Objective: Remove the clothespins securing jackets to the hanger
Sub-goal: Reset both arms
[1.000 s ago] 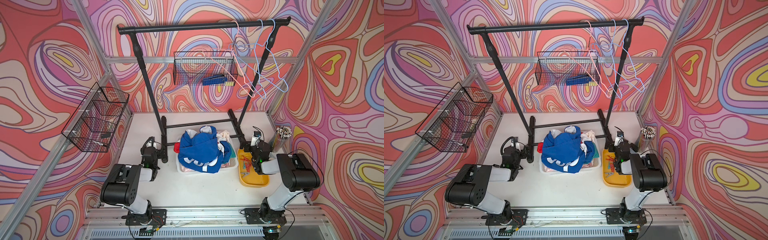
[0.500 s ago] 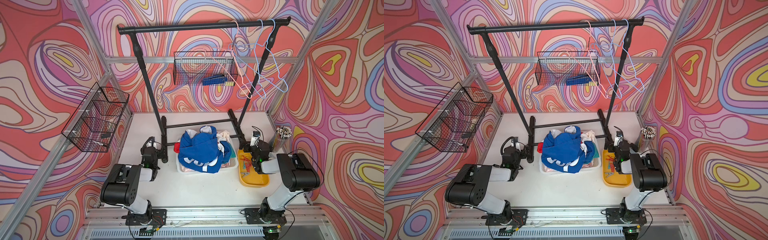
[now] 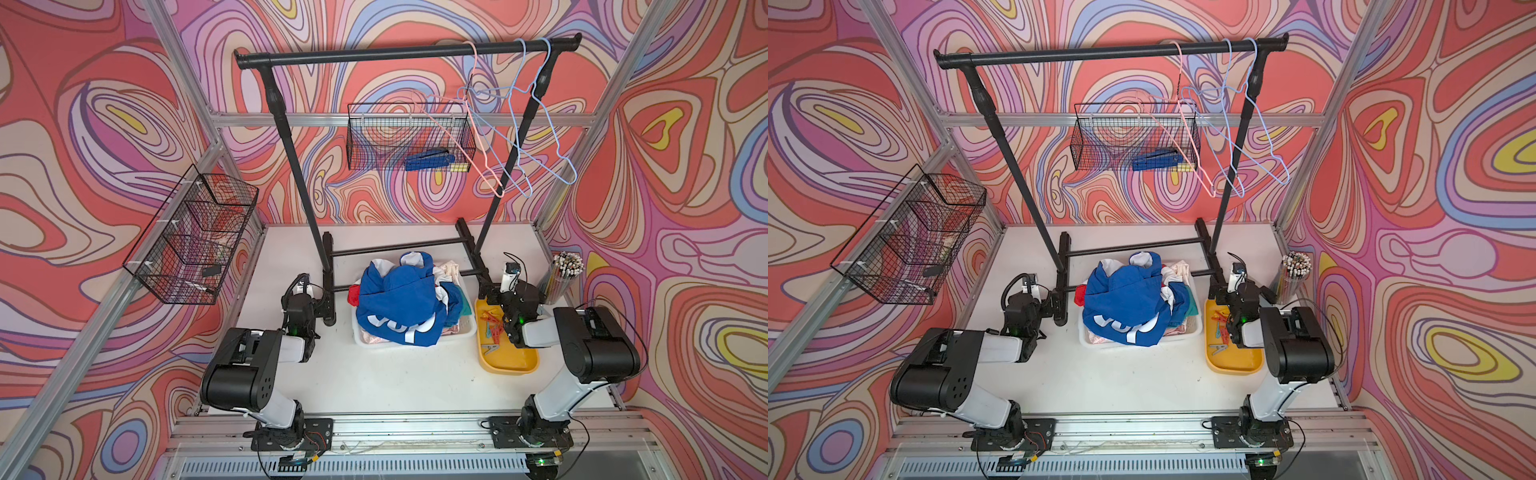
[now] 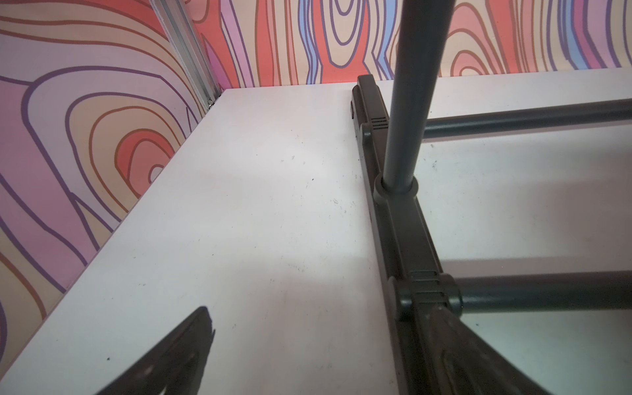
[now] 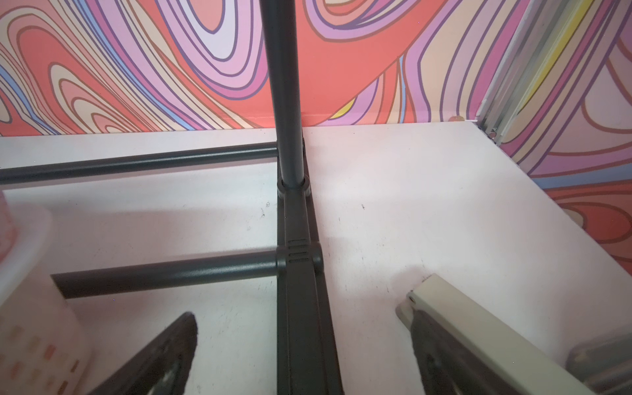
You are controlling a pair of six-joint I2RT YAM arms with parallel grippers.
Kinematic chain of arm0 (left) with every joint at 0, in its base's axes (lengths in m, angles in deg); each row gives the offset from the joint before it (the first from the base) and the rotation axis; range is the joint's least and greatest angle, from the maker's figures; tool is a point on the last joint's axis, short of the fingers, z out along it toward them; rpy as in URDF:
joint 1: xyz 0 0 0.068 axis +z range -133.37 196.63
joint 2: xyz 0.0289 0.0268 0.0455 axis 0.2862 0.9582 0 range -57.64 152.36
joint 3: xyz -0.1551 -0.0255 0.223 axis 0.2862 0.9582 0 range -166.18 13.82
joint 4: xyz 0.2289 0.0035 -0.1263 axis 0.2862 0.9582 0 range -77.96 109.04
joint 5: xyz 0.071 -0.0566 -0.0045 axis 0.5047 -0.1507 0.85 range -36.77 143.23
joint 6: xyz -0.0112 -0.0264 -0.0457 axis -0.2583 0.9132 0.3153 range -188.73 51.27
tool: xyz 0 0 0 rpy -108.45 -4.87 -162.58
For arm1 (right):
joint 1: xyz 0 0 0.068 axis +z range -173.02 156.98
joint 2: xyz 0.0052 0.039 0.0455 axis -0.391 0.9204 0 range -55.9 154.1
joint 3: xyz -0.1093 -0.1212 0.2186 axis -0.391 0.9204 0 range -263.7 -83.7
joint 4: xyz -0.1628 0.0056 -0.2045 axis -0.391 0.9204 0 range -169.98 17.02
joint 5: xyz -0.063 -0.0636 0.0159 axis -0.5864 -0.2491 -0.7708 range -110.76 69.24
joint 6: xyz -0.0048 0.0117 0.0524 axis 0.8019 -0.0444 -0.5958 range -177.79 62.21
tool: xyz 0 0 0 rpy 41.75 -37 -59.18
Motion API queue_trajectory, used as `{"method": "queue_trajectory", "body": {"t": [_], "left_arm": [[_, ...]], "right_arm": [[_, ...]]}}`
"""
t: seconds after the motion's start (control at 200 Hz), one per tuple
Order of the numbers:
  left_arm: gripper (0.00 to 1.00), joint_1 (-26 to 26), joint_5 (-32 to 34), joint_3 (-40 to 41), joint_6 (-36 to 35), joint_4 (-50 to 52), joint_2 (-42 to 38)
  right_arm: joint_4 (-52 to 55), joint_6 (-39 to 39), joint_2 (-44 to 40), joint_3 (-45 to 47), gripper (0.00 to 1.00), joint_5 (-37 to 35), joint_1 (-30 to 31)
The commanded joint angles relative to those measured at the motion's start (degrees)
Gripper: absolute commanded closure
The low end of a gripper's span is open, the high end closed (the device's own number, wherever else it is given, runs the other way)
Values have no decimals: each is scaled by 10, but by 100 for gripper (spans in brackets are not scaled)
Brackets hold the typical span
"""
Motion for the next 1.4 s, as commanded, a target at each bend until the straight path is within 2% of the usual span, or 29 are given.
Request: {"method": "queue_trajectory", "body": {"t": [0.0,0.255,0.381,1.057,1.137,1.252,1.307,1.397], "left_arm": [[0,1,-1,-5,-4,-11,0],[0,0,0,-3,-5,-14,-1],[0,-12,30,11,-11,-49,2],[0,-9,16,-2,-12,-21,2],[0,-9,16,-2,-13,-22,2],[0,-9,17,-1,-13,-24,2],[0,-9,17,-1,-13,-24,2],[0,-10,19,2,-13,-28,2]], "right_arm": [[4,1,0,-4,2,4,-2],[3,1,0,-4,2,4,-2],[3,2,0,-4,2,2,-2],[-3,2,-2,0,2,-2,-1],[-49,1,-5,26,2,-8,-1],[-183,-4,3,92,2,-15,-2],[-150,-4,-1,77,2,-18,-1],[5,-15,-3,0,2,-54,-1]]}}
